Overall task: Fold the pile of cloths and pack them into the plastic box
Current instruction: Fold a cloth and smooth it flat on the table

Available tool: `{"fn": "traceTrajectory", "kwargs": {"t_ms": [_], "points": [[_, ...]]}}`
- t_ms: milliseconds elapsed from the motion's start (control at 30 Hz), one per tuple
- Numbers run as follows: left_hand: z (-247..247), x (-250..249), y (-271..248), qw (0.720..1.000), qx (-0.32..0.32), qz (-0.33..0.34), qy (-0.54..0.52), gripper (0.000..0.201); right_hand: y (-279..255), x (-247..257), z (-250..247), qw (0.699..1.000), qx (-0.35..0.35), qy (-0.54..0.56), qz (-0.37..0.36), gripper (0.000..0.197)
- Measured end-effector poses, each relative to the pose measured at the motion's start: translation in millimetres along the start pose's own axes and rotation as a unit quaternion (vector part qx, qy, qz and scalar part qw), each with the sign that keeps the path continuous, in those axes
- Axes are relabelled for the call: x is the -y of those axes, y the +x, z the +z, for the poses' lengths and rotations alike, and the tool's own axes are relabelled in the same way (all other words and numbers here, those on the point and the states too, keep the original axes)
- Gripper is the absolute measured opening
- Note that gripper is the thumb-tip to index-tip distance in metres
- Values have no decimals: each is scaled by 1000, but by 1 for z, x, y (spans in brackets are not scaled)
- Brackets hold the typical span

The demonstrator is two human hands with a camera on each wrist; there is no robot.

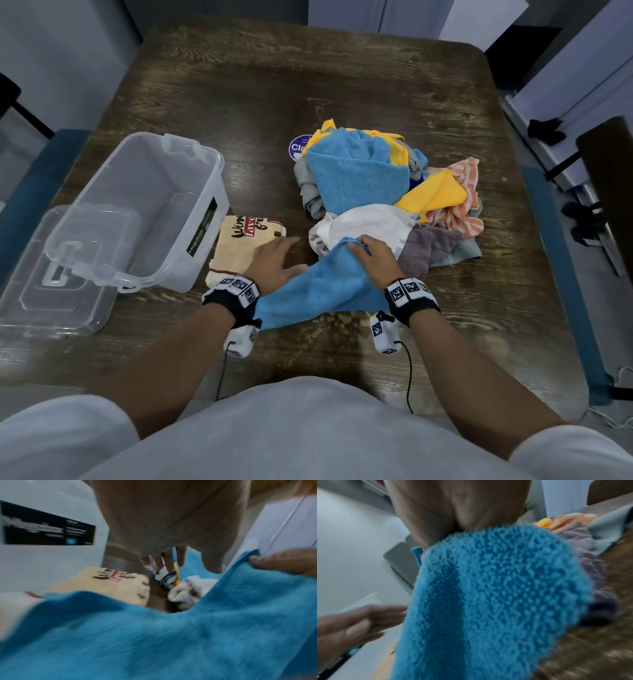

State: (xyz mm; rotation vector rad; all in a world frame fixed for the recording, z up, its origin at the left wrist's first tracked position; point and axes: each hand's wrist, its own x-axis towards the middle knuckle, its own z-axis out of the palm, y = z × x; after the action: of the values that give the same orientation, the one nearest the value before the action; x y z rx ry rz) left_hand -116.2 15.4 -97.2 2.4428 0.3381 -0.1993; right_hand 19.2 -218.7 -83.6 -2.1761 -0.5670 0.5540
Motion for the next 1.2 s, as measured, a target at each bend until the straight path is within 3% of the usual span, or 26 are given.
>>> {"fn": "traceTrajectory", "kwargs": {"t_ms": [100, 200, 300, 400, 500, 600, 700, 767, 833, 933, 1000, 1100, 1200], "points": [[-3, -42, 16, 993, 65, 24, -98, 79, 6, 27, -4, 999, 20, 9, -43, 33], [-9, -56, 23, 988, 117, 34, -90, 58, 8, 44, -16, 996, 38, 40, -67, 29], [-15, -55, 23, 977, 133, 40, -164, 37, 6, 52, -29, 991, 55, 109, -55, 21], [-24, -57, 20, 968, 97, 47, -229, 30, -1, 42, -35, 973, 23, 229, 29, 45], [-32, -58, 17, 966, 36, 60, -247, 35, -11, 21, -25, 928, 49, 349, 118, 75], [-42, -67, 14, 941, -11, 39, -336, 38, -21, 5, -5, 894, 77, 400, 188, 88], [-51, -79, 13, 900, -24, 8, -435, 32, -29, 7, 17, 890, 131, 387, 204, 81], [-55, -86, 15, 873, -26, -5, -488, 33, -32, 21, 28, 889, 171, 386, 178, 73], [-58, -89, 17, 862, -32, -6, -506, 35, -32, 35, 30, 877, 183, 411, 170, 70], [-62, -78, 22, 883, -76, -6, -463, 36, -28, 42, 21, 835, 185, 474, 206, 79], [-63, -64, 24, 894, -119, -26, -431, 34, -25, 41, 10, 829, 180, 490, 200, 74], [-62, -52, 24, 905, -165, -54, -388, 28, -22, 35, -2, 848, 184, 464, 180, 52], [-61, -49, 26, 903, -156, -40, -399, 42, -20, 32, -3, 859, 216, 423, 191, 55]]}}
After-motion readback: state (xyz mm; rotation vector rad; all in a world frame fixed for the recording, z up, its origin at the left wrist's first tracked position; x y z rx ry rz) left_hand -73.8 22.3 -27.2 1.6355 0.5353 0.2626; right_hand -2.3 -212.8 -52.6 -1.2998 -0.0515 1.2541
